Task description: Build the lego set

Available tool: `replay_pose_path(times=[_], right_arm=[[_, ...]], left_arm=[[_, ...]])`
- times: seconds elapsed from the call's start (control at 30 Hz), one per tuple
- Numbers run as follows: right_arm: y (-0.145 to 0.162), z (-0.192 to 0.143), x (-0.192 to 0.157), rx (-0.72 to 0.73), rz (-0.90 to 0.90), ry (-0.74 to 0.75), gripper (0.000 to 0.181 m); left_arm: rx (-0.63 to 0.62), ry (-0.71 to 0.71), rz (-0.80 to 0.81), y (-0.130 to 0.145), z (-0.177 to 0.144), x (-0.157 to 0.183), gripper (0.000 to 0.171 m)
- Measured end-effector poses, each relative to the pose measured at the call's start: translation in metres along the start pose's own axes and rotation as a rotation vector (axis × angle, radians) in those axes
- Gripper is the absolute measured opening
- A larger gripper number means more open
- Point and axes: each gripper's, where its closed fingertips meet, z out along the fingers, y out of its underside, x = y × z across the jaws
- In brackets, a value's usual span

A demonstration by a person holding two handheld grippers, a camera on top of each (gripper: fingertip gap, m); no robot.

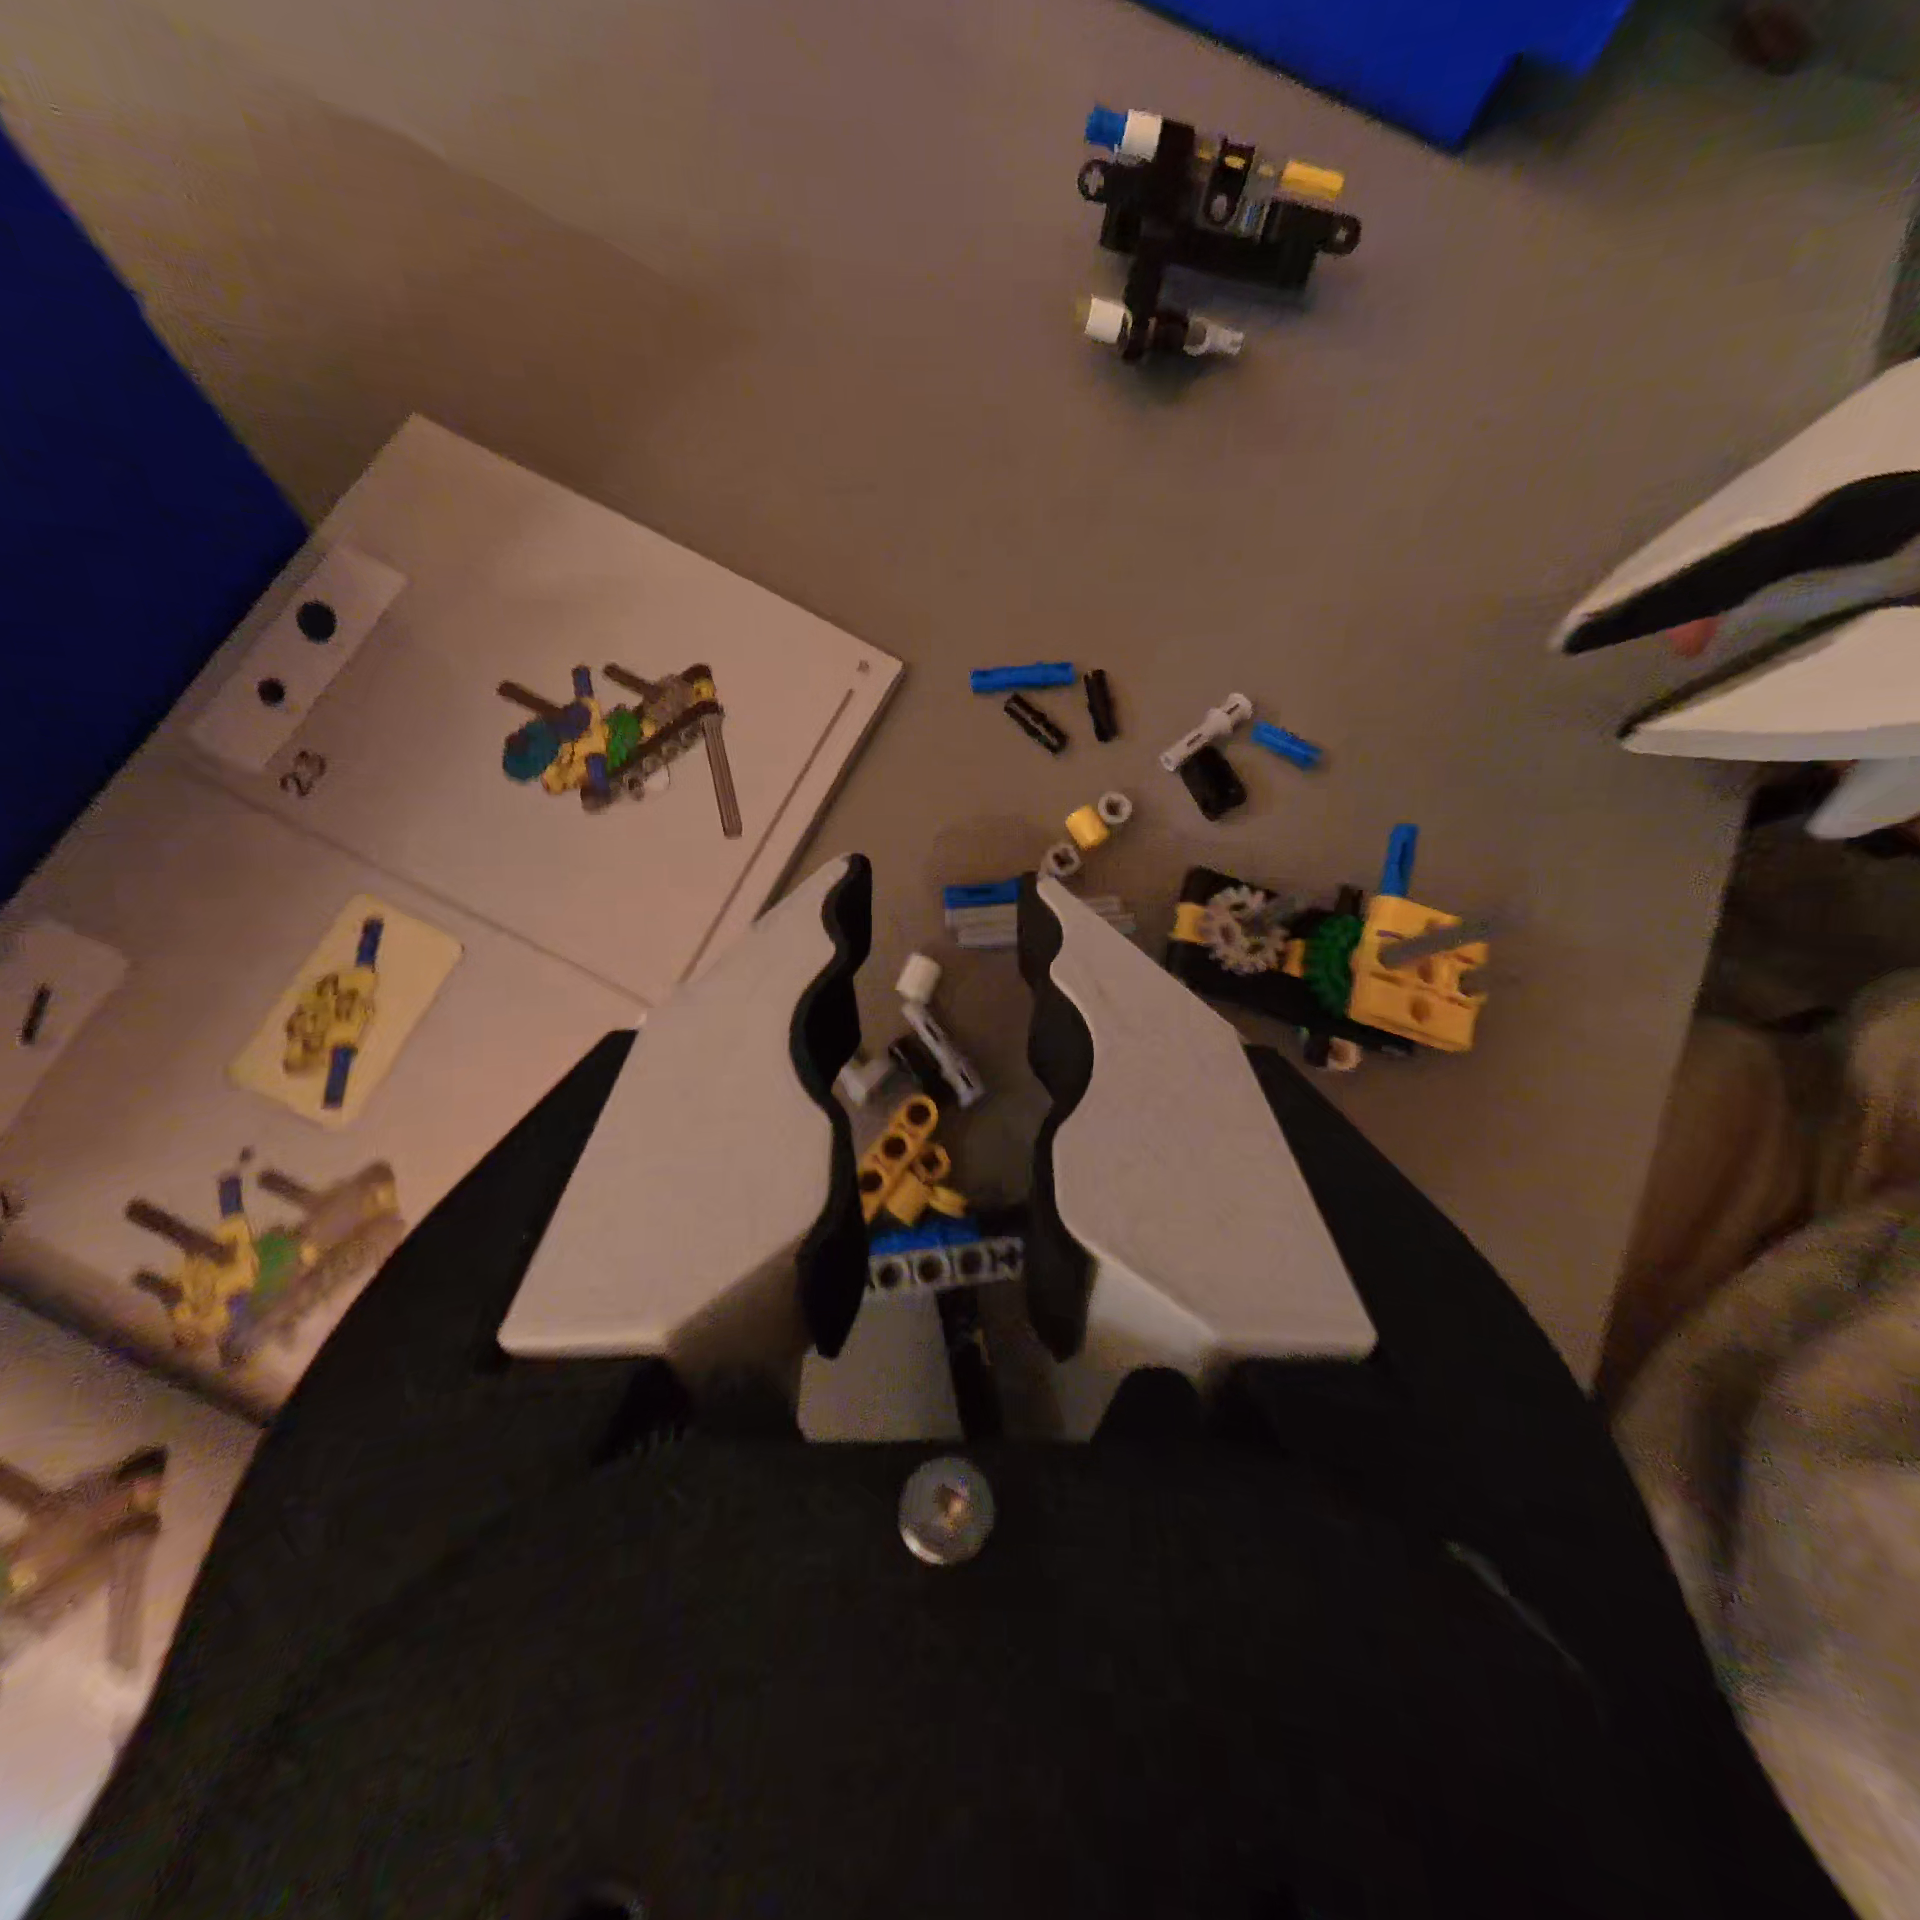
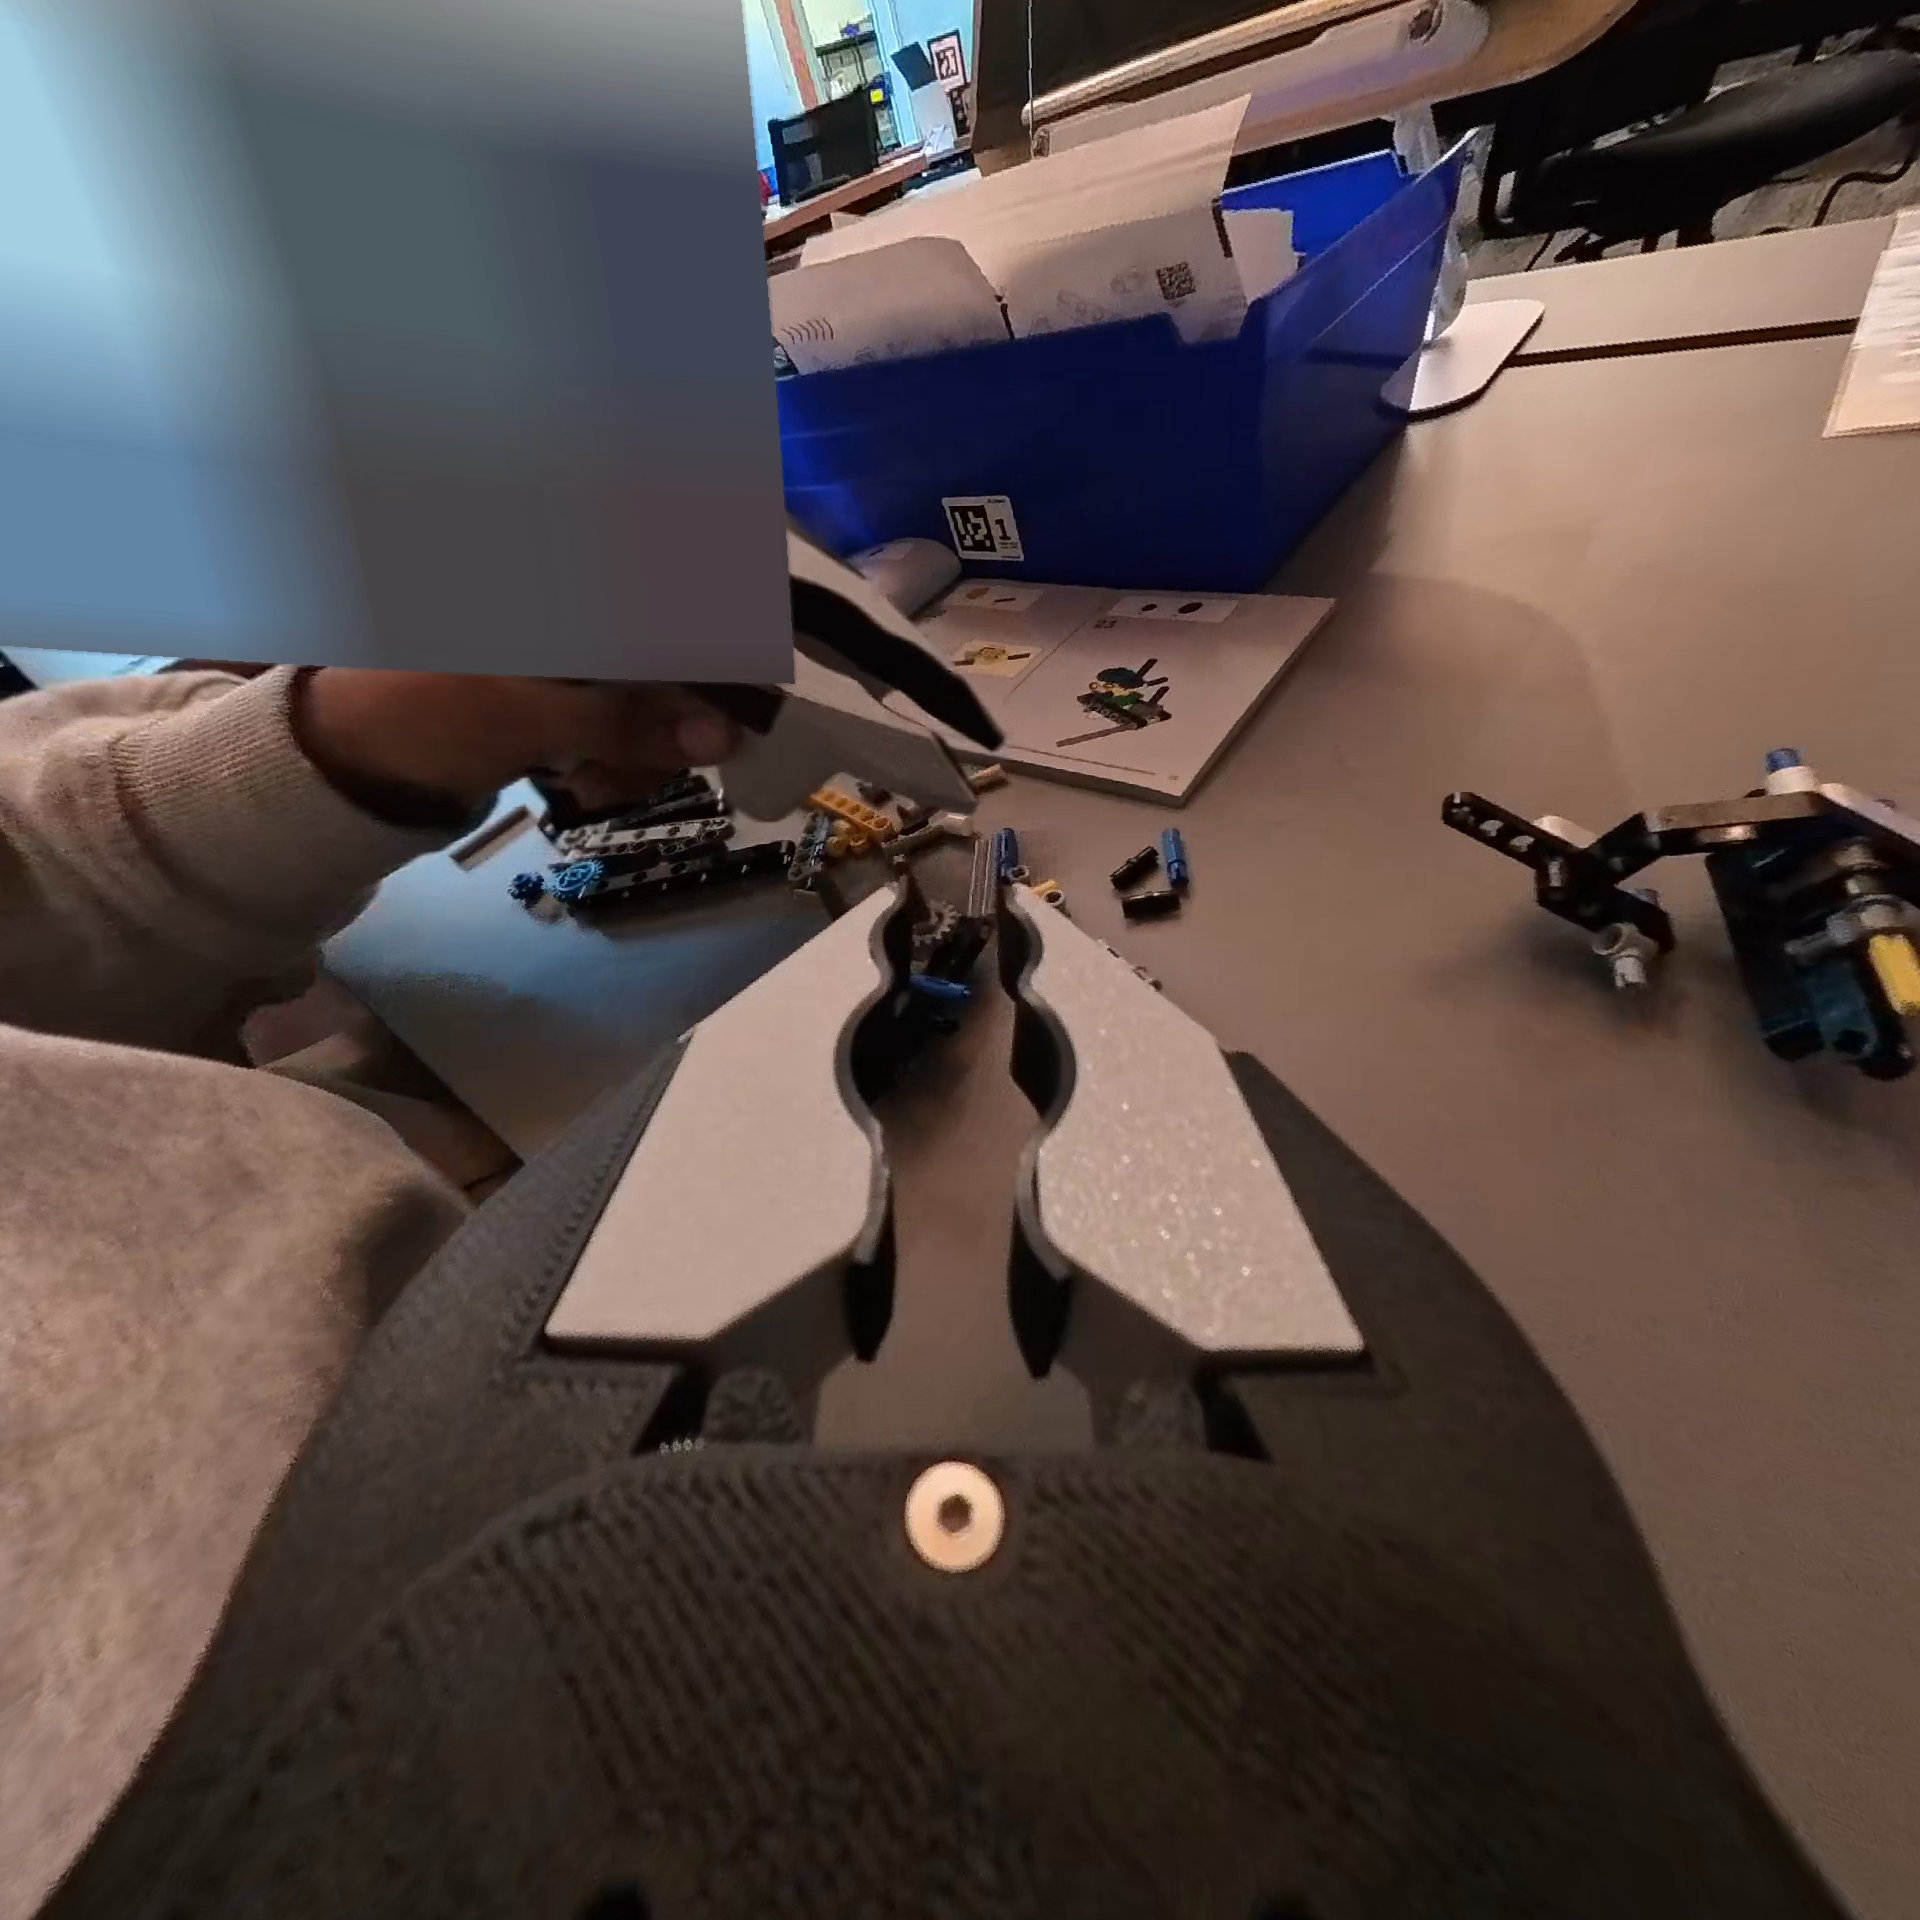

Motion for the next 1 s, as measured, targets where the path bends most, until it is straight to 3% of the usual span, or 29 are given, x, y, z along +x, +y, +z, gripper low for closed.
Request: replay_pose_path(times=[0.13, 0.27, 0.9, 1.0], right_arm=[[-0.002, -0.005, 0.001, 0.018, 0.011, 0.002, 0.014], [-0.006, -0.01, 0.004, 0.041, 0.032, 0.001, 0.015], [-0.005, -0.009, 0.005, 0.044, 0.073, -0.015, 0.015], [-0.004, -0.008, 0.004, 0.04, 0.072, -0.017, 0.015]], left_arm=[[-0.065, -0.004, 0.105, -0.002, 0.017, -0.002, 0.024], [-0.135, 0.032, 0.113, 0.01, 0.022, 0.0, 0.019], [-0.131, 0.197, 0.001, 0.019, 0.002, 0.016, 0.019], [-0.15, 0.169, 0.016, 0.024, 0.004, 0.014, 0.016]])
